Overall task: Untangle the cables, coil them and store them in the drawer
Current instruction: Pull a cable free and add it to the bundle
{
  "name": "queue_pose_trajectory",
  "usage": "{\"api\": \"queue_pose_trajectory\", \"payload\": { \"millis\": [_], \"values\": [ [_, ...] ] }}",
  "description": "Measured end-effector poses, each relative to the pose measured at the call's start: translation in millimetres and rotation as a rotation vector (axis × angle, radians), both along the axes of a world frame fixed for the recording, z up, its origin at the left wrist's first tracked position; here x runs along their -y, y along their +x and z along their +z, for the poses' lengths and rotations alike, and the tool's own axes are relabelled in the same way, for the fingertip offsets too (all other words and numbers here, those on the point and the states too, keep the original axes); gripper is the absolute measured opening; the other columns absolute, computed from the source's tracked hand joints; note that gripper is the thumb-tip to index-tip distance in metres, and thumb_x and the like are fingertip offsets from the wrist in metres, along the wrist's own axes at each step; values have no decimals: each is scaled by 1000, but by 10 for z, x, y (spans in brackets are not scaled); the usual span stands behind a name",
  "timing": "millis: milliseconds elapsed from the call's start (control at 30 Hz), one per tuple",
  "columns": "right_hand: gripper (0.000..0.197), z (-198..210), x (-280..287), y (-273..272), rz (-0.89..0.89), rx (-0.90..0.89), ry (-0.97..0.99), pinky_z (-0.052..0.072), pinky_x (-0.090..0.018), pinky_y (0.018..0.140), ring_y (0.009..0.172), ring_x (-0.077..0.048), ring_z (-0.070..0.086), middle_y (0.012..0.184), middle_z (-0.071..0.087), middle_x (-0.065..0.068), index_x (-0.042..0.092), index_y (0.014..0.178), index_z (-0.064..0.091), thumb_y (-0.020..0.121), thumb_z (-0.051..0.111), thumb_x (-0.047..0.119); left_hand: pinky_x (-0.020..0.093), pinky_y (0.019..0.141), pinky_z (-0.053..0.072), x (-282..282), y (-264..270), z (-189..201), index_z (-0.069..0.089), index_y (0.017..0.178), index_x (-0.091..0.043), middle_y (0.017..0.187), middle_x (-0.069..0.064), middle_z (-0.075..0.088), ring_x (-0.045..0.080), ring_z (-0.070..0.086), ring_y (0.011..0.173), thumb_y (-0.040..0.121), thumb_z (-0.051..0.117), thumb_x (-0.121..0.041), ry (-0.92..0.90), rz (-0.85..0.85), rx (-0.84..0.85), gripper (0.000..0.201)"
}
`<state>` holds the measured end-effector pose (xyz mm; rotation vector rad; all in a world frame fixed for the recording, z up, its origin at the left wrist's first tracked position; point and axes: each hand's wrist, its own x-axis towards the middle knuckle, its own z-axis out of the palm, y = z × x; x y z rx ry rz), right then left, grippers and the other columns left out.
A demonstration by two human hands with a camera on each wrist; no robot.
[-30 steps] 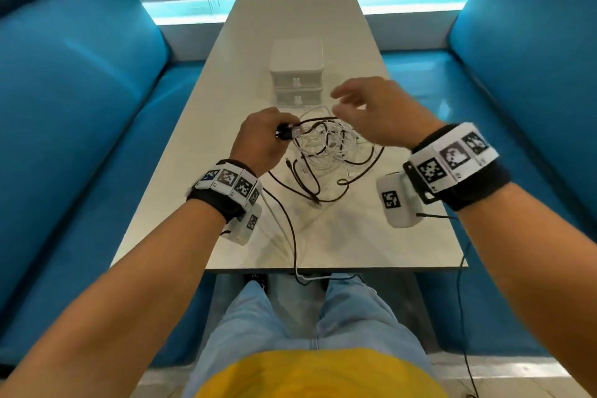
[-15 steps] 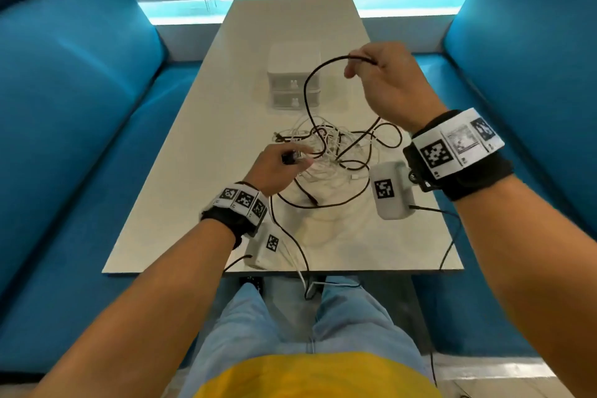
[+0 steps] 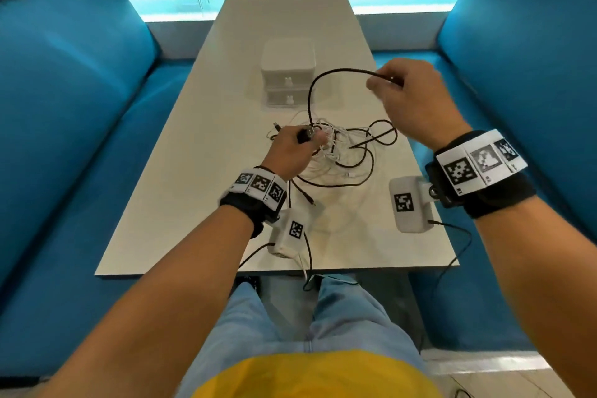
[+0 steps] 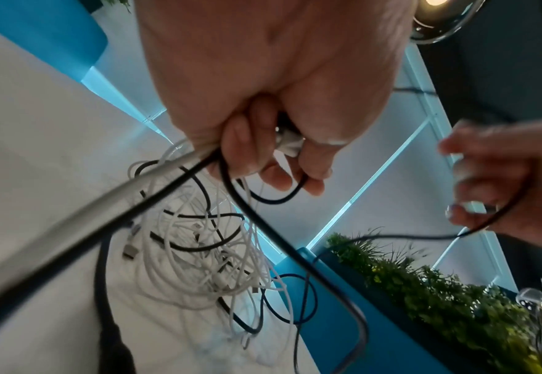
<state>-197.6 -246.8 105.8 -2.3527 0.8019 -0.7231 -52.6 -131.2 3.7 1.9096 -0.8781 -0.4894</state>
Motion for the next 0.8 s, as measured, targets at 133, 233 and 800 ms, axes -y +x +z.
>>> {"api": "queue_pose_trajectory", "payload": {
  "millis": [133, 233, 800],
  "values": [
    [84, -105, 15, -126, -99, -475, -415, 32, -48, 102, 127, -34, 38, 137, 37, -13, 24, 145, 29, 75, 75, 24, 27, 61, 40, -90, 52, 122, 65, 75, -12, 74, 4, 66, 13, 53, 61, 98, 48, -37, 95, -107, 161, 38],
    [91, -148, -193, -47, 81, -447, -549, 17, -53, 112, 141, -31, 21, 149, 26, -11, 27, 149, 21, 76, 74, 25, 15, 58, 38, -114, -21, 210, 54, 68, -23, 67, -9, 59, 5, 53, 62, 99, 47, -27, 132, -256, 283, 32],
    [20, -162, 250, -841, -182, -382, -131, 44, -39, 77, 97, -37, 56, 95, 66, -8, 23, 91, 67, 93, 52, 36, 26, 78, 45, -185, 141, -77, 74, 98, -14, 96, -2, 72, 15, 63, 88, 93, 60, -28, 130, -54, 145, 21]
  ]
}}
